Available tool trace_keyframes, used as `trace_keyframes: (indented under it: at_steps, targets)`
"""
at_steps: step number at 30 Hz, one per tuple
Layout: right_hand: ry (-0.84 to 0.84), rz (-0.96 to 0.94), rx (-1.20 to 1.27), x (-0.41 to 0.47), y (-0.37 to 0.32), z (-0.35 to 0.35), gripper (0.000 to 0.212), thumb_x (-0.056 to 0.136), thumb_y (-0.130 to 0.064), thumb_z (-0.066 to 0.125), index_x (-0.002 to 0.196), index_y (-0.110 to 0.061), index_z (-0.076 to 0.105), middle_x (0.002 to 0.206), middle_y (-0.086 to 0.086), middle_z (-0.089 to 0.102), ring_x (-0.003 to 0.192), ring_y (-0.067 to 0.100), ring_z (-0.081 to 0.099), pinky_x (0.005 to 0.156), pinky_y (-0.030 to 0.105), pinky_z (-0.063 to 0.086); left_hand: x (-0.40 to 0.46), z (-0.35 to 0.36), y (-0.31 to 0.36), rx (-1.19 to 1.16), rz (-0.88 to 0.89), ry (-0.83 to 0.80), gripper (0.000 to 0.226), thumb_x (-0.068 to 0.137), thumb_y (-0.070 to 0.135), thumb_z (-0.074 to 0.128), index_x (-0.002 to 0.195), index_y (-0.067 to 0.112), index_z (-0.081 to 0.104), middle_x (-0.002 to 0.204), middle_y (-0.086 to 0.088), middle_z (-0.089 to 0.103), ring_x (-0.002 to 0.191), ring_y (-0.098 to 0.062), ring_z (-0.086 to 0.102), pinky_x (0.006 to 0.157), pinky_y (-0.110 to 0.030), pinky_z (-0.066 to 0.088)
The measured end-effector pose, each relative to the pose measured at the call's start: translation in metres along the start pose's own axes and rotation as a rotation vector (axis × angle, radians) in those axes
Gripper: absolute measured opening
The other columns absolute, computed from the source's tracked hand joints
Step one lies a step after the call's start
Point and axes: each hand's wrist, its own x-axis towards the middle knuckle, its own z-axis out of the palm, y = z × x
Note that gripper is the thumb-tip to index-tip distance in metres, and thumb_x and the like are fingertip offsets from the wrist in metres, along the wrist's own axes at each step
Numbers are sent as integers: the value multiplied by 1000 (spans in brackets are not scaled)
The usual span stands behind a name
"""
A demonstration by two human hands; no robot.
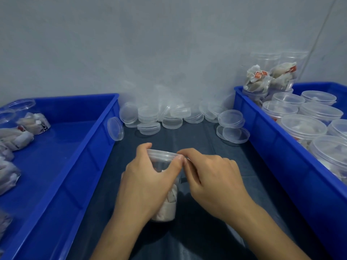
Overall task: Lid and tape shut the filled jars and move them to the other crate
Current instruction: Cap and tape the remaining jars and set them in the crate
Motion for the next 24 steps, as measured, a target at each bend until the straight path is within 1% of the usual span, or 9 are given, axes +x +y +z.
trace_keyframes:
  at_steps: [2,4,5,7,9,12,15,19,24]
  targets:
    - [-42,29,52,1,0,-2,35,101,-51,24,124,-43,50,88,-15,71,83,24,67,67,42,45,0,0,-1,-45,0,-22,98,65,94,59,146,42,43,121,18,62,110,-5,60,85,-28,49]
    - [-141,90,197,2,6,-6,33,100,-53,24,125,-45,44,84,-18,68,87,20,64,79,46,47,2,-1,-1,-69,23,-39,90,70,87,63,145,42,44,113,22,60,101,6,58,75,-14,42]
    - [-184,116,252,3,10,-8,28,100,-53,26,122,-45,42,80,-18,66,85,18,62,80,47,46,2,-3,-1,-62,36,-35,88,71,86,63,145,42,44,108,23,60,98,10,57,72,-12,40]
    - [-237,160,290,4,14,-9,16,103,-52,33,108,-39,41,76,-11,64,78,16,60,76,46,46,1,-6,-2,-49,64,-18,89,68,89,61,143,44,44,104,17,63,99,3,59,70,-13,40]
    - [-279,184,282,5,15,-9,23,105,-53,36,95,-33,41,76,-7,62,75,18,59,70,44,45,-1,-6,-1,-33,72,-12,92,63,93,57,140,45,44,105,14,66,101,-4,62,72,-15,42]
    - [-341,150,189,4,17,-10,39,107,-54,30,83,-26,43,78,-4,58,78,26,58,71,46,45,0,-3,1,-13,74,-22,93,56,96,60,133,47,44,107,20,64,99,-2,63,73,-17,46]
    - [-365,134,145,5,22,-13,41,108,-53,27,81,-28,44,79,-6,57,80,26,57,75,47,47,1,-3,4,2,63,-38,94,45,101,66,122,54,40,103,23,62,91,4,61,71,-19,47]
    - [-374,106,167,7,26,-11,39,109,-53,29,79,-31,41,76,-9,54,79,24,55,73,44,44,2,-5,1,-31,41,-32,87,47,94,69,120,54,44,101,20,66,85,6,63,67,-20,48]
    - [-361,86,230,8,21,-12,42,109,-54,30,79,-27,43,75,-7,55,79,24,56,76,47,47,2,-4,-1,-112,27,-25,84,49,87,67,122,49,51,100,16,69,88,0,67,76,-32,59]
